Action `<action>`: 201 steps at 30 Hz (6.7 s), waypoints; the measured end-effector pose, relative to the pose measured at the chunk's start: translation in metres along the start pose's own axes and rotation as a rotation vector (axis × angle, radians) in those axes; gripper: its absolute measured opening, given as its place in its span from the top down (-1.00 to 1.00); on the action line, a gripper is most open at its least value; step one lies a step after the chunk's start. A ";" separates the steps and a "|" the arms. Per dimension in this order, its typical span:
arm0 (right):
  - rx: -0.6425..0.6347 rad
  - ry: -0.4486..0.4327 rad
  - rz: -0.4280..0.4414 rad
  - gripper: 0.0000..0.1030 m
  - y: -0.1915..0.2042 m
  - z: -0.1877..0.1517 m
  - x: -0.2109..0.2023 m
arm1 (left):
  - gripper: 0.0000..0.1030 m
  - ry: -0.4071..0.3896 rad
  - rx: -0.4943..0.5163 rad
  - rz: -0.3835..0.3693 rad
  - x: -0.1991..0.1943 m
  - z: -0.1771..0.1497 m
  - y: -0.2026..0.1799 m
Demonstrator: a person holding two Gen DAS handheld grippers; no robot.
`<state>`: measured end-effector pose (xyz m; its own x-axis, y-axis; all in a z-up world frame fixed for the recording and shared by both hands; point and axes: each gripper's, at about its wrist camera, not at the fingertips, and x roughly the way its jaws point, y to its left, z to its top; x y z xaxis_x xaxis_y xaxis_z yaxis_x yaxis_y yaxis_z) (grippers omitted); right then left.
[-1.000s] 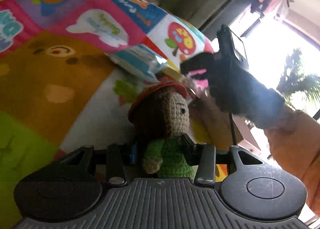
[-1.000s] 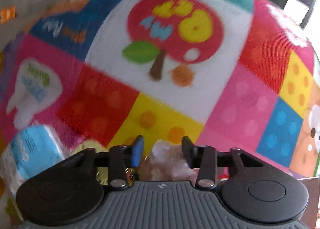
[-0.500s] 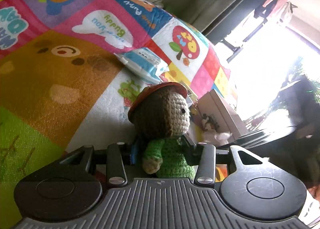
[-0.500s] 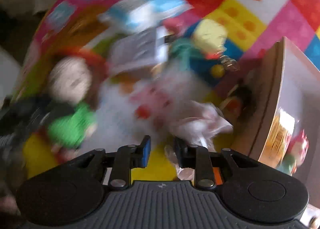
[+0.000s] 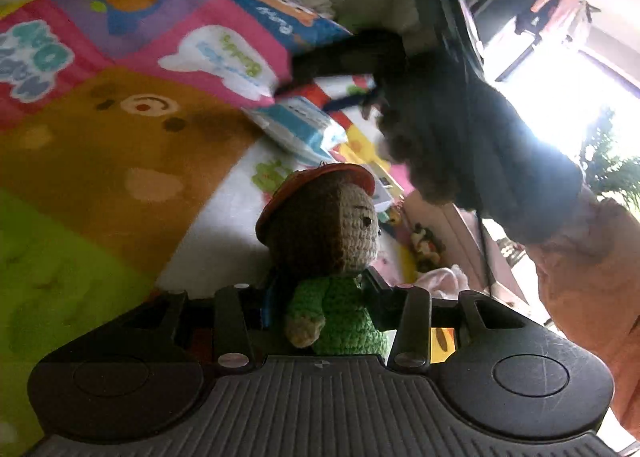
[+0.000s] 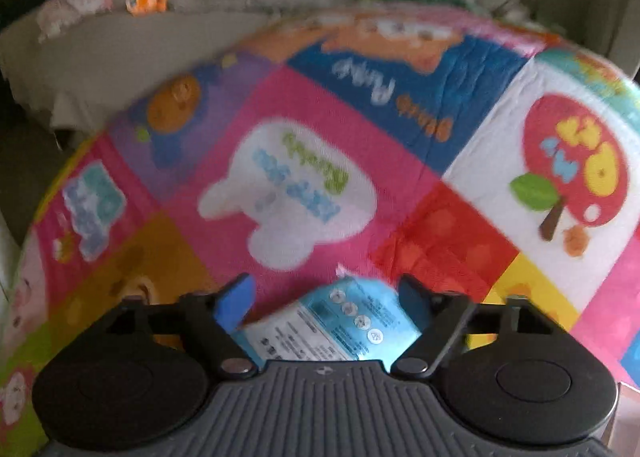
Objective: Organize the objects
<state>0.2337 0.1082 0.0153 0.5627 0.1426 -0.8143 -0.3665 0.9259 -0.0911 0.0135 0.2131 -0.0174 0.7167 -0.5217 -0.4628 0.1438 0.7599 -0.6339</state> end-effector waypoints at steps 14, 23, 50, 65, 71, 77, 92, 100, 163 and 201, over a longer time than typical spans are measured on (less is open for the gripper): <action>-0.078 -0.086 -0.006 -0.29 -0.064 -0.148 -0.143 | 0.09 0.020 0.003 0.018 0.009 0.001 -0.011; -0.124 -0.058 -0.040 0.44 -0.041 -0.249 -0.141 | 0.09 0.076 0.052 0.045 -0.005 -0.022 -0.037; -0.022 -0.296 0.130 -0.22 -0.048 -0.284 -0.180 | 0.10 0.138 0.128 0.167 -0.023 -0.042 -0.069; -0.026 -0.176 0.229 0.08 -0.043 -0.251 -0.144 | 0.09 0.144 0.155 0.151 -0.016 -0.046 -0.072; 0.068 -0.343 0.173 0.08 -0.076 -0.300 -0.224 | 0.19 0.156 0.241 0.158 0.000 -0.044 -0.100; 0.235 -0.418 0.017 0.08 -0.122 -0.368 -0.263 | 0.20 0.162 0.310 -0.042 0.005 -0.020 -0.158; 0.515 -0.543 -0.117 0.08 -0.180 -0.430 -0.265 | 0.16 0.284 0.167 -0.094 0.248 -0.025 -0.276; 0.550 -0.507 -0.154 0.08 -0.196 -0.438 -0.240 | 0.11 0.266 0.346 -0.035 0.229 -0.041 -0.289; 0.344 -0.356 -0.046 -1.00 -0.115 -0.371 -0.181 | 0.62 -0.002 0.365 0.406 0.132 0.032 -0.144; 0.450 -0.316 -0.004 -1.00 -0.124 -0.376 -0.172 | 0.49 0.338 0.669 0.130 0.091 -0.055 -0.159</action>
<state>-0.0965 -0.1623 -0.0486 0.7842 0.1724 -0.5960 -0.0498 0.9750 0.2164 0.0184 0.0232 0.0077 0.5239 -0.4206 -0.7407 0.5329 0.8402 -0.1001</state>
